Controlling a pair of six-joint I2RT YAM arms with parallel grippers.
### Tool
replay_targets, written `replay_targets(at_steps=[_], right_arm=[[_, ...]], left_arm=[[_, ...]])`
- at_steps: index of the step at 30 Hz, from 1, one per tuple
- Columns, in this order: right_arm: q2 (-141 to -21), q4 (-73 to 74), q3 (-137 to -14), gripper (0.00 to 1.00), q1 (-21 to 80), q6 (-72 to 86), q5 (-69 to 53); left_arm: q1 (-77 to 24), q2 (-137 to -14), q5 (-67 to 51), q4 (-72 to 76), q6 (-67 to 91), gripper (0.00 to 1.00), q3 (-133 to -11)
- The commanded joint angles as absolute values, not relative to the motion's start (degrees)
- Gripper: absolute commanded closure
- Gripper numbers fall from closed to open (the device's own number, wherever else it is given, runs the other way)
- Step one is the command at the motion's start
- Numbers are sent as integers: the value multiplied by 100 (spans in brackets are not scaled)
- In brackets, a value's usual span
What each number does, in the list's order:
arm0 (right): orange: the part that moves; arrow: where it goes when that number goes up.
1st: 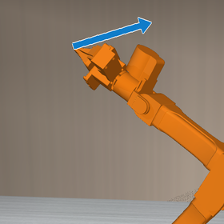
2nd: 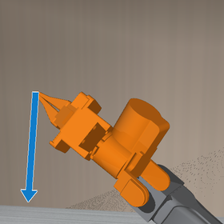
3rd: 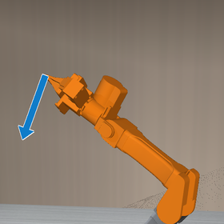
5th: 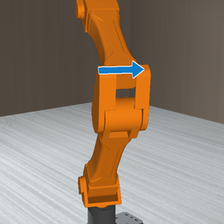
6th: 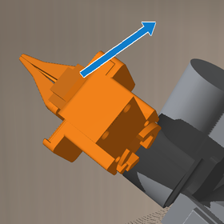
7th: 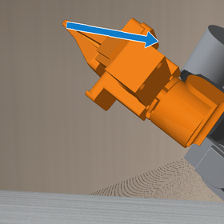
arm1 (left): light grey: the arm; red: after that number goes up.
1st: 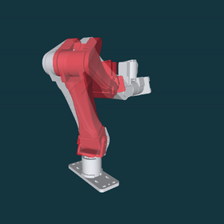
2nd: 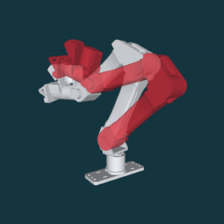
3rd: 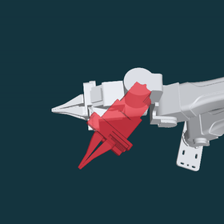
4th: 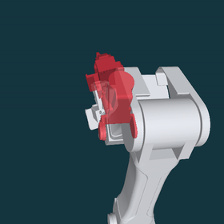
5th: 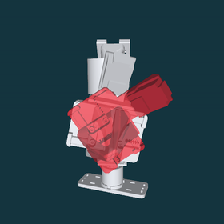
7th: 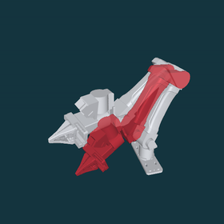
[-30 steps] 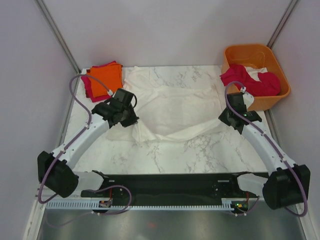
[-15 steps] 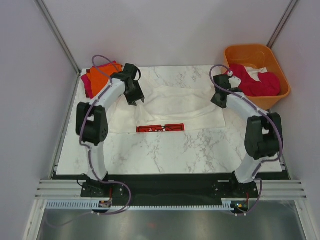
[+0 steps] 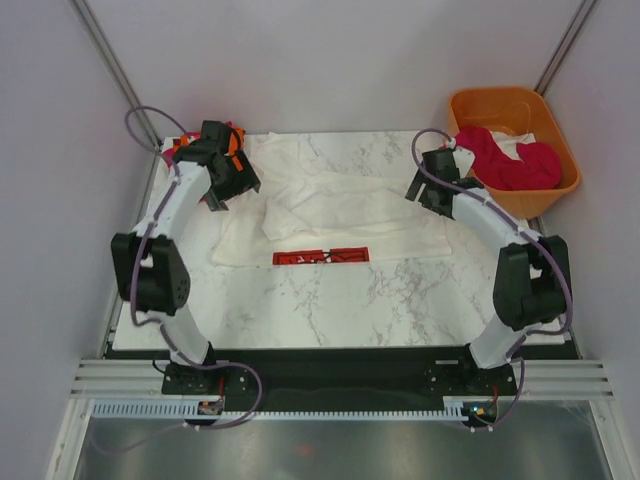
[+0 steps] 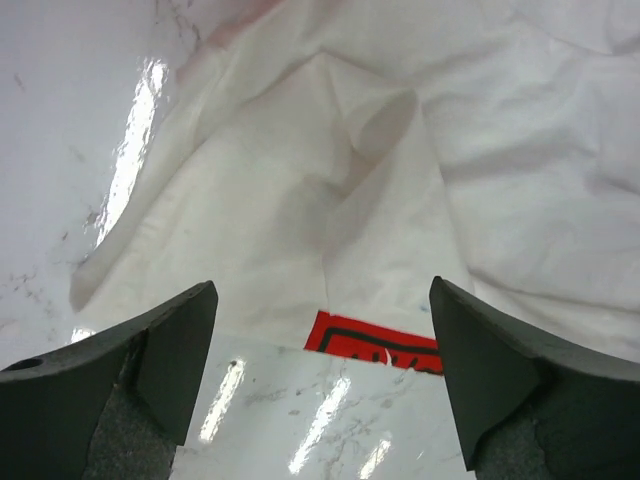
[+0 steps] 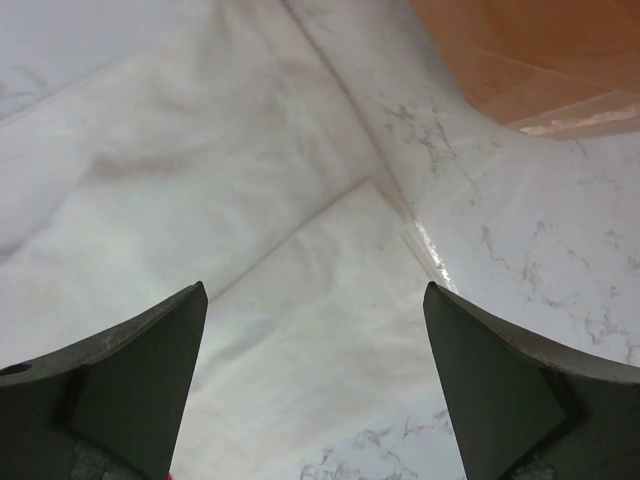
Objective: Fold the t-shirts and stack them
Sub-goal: Fold the tshirt
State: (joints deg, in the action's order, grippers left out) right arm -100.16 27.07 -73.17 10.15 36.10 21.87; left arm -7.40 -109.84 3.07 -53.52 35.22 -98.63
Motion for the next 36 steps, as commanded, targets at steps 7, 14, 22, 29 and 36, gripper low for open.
replay_targets(at_steps=[7, 14, 22, 29, 36], right_arm=[[-8202, 2014, -5435, 2, 1663, 3383, 1568], [-8700, 1671, -5063, 2, 678, 3304, 144], [-9290, 1283, -4702, 2, 308, 3586, -361], [-8746, 1388, -4158, 2, 132, 3630, -35], [-8332, 1362, -3797, 21, 114, 3542, 281]], left_arm=[[-739, -8393, 923, -3815, 4016, 3, -6347], [-475, -8604, 483, -3051, 4307, 2, -5547], [-352, -9157, 940, -2822, 4421, 2, -5511], [-229, -9360, 1098, -2628, 4535, 5, -5283], [-211, -9500, 1134, -2470, 4561, 41, -5203]])
